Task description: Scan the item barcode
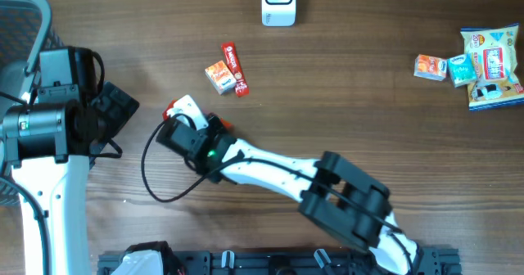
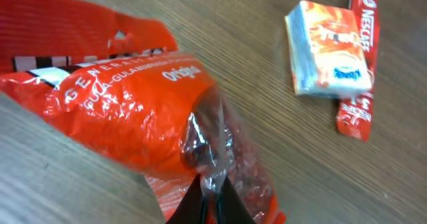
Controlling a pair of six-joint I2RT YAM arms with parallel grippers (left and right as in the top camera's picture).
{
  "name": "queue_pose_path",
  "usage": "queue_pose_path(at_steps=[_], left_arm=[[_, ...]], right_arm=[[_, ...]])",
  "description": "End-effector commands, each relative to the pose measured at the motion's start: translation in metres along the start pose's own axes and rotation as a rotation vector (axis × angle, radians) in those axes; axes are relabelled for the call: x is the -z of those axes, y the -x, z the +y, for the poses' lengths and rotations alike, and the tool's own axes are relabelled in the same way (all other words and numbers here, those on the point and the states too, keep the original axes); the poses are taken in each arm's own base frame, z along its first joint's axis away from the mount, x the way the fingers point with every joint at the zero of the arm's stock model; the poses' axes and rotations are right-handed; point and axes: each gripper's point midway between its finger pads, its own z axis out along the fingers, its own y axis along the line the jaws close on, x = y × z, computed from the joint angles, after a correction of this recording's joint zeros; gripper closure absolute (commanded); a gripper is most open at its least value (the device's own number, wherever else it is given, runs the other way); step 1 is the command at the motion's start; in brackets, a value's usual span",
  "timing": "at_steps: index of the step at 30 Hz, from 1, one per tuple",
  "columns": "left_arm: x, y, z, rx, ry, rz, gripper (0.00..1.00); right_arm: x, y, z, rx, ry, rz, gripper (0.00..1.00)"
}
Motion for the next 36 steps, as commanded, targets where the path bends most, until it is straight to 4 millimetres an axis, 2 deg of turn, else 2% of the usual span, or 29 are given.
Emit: queue_pose_path(at_steps=[1,6,7,9,11,12,17,21,23,26,27,28,29,31,32,33,34,36], left_arm=[[0.004,0.007,0.004,0.011,0.011,-0.033,0.00],[0.004,0.007,0.004,0.011,0.011,-0.032,0.00],[0.004,0.007,0.004,0.011,0.011,-0.032,0.00],[0.004,0.007,0.004,0.010,0.010,-0.032,0.00],[0.004,0.007,0.003,0.010,0.008,-0.028,0.00],[0.004,0.006,0.003,0.010,0.007,-0.024,0.00],[0.004,0.006,0.003,0.009,0.009,-0.023,0.00],[0.004,0.006,0.003,0.009,0.008,-0.023,0.00],[0.004,0.006,0.003,0.009,0.008,-0.023,0.00],[0.004,0.006,0.003,0.009,0.009,-0.023,0.00],[0.004,0.006,0.003,0.009,0.009,-0.023,0.00],[0.004,0.006,0.003,0.009,0.008,-0.023,0.00],[0.004,0.006,0.003,0.009,0.008,-0.024,0.00],[0.004,0.006,0.003,0.009,0.008,-0.024,0.00],[0.004,0.006,0.003,0.009,0.008,-0.024,0.00],[0.004,0.006,0.003,0.010,0.008,-0.024,0.00],[0.004,0.006,0.003,0.010,0.008,-0.024,0.00],[0.004,0.006,0.003,0.010,0.008,-0.024,0.00]], right_arm=[[0.044,0.051,-0.025,-0.237,0.178,-0.032,0.96],[0.066,0.063,-0.059,-0.472,0.498,0.097,0.96],[0.069,0.061,-0.071,-0.553,0.600,0.159,0.96],[0.066,0.053,-0.089,-0.629,0.662,0.226,0.96],[0.057,0.034,-0.111,-0.734,0.692,0.329,0.96],[0.050,0.016,-0.122,-0.797,0.719,0.399,0.96],[0.026,-0.043,-0.131,-0.984,0.864,0.604,0.96],[0.016,-0.067,-0.143,-1.114,1.006,0.646,0.96],[0.004,-0.085,-0.159,-1.215,0.987,0.665,0.96],[-0.005,-0.103,-0.180,-1.278,0.950,0.638,0.96],[-0.007,-0.106,-0.190,-1.282,0.934,0.614,0.92],[-0.010,-0.108,-0.202,-1.258,0.927,0.564,0.80],[-0.011,-0.109,-0.210,-1.240,0.916,0.535,0.74],[-0.013,-0.113,-0.224,-1.209,0.854,0.498,0.48],[-0.013,-0.117,-0.231,-1.192,0.810,0.488,0.29],[-0.013,-0.121,-0.238,-1.171,0.759,0.486,0.14],[-0.012,-0.125,-0.246,-1.132,0.699,0.482,0.05],[-0.008,-0.125,-0.255,-1.041,0.639,0.455,0.01]])
